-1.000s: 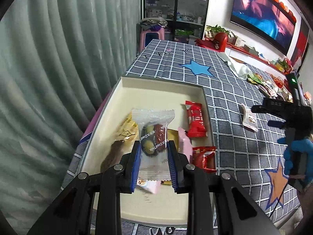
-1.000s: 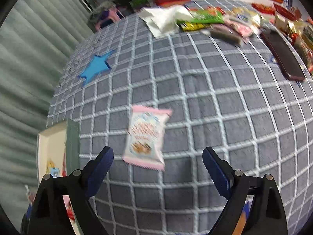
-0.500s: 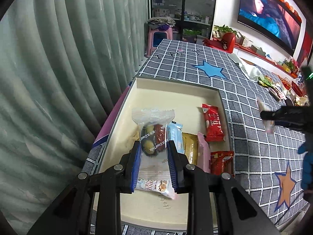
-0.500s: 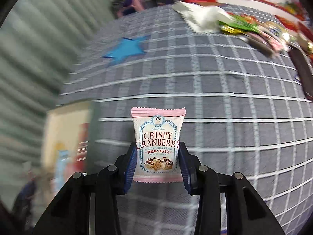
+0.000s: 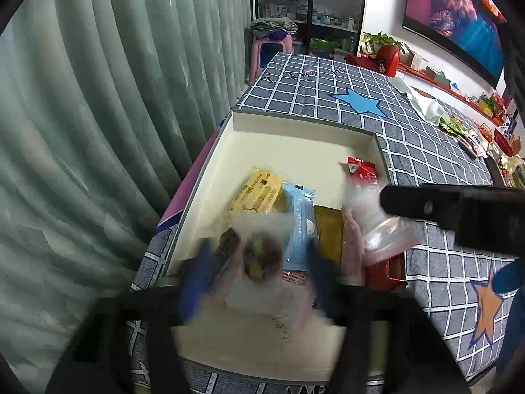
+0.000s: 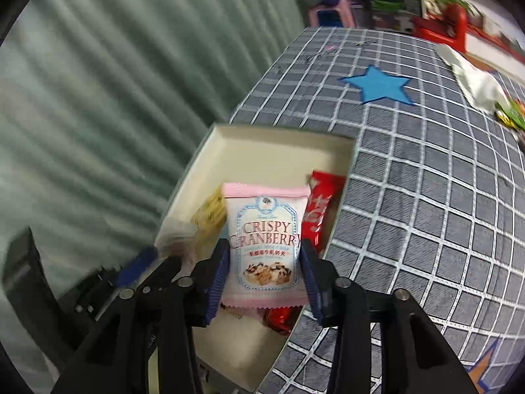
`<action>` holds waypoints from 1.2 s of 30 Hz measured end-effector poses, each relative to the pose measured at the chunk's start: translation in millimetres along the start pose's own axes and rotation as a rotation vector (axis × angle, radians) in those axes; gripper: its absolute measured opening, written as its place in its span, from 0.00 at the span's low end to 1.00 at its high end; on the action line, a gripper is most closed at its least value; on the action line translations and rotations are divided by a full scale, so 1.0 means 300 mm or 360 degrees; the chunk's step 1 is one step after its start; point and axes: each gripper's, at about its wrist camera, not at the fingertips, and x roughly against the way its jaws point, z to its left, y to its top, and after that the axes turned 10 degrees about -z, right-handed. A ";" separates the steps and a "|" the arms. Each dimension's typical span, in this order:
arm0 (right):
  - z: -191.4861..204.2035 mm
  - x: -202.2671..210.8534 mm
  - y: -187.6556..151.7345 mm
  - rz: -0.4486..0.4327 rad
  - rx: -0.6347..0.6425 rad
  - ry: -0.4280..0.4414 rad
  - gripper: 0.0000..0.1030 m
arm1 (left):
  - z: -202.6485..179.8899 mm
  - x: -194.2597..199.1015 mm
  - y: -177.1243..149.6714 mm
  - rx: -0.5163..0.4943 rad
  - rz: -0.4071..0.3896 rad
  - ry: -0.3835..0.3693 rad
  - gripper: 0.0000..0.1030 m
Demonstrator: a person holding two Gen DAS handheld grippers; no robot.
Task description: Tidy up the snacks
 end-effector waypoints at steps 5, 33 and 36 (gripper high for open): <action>0.048 0.038 -0.016 -0.0053 0.0160 -0.0090 0.90 | -0.003 0.011 -0.007 -0.0008 -0.0008 -0.0025 0.84; 0.056 0.076 -0.057 0.0004 0.0333 -0.0119 1.00 | -0.075 0.070 -0.013 -0.0143 0.0014 0.0100 1.00; 0.052 0.082 -0.062 0.0007 0.0338 -0.0114 1.00 | -0.084 0.079 -0.014 -0.0152 0.0012 0.0106 1.00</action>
